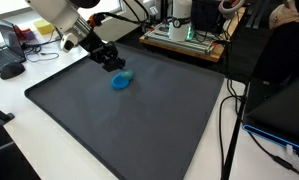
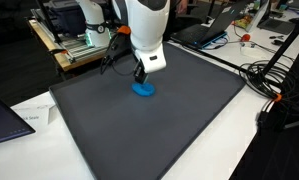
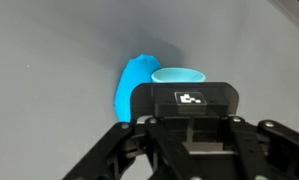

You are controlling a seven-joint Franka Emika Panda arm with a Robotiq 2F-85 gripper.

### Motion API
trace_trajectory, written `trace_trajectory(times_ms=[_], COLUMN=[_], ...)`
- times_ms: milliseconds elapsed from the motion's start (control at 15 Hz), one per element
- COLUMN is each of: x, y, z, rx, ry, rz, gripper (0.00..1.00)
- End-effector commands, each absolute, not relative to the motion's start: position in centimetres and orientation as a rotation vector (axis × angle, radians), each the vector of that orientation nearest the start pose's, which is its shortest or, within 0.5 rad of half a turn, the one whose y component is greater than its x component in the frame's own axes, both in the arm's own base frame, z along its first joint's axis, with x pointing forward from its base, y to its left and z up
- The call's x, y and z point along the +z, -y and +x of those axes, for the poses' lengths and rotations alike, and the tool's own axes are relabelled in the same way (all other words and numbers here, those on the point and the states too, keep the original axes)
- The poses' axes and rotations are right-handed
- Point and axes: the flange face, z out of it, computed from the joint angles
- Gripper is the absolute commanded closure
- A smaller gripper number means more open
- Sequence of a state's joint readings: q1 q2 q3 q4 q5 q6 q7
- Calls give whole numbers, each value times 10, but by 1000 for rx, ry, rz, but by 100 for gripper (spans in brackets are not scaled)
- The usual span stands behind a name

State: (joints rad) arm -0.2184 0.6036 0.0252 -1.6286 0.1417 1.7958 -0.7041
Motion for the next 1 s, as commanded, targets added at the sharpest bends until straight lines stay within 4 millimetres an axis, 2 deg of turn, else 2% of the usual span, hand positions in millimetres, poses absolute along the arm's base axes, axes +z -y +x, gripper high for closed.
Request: trace_trajectory(times_ms=[0,333,400,800,867,933], x=[206,200,237,237,233,229], y=[149,156,120,123,124,125], z=[658,665,639,642,645,647], rx=[409,411,511,513,519,550], ry=[668,639,607,601,611,622], rz=[-2855,-2832,-2689,-2687,-2679,-2633], gripper=[78,78,53,53,78,78])
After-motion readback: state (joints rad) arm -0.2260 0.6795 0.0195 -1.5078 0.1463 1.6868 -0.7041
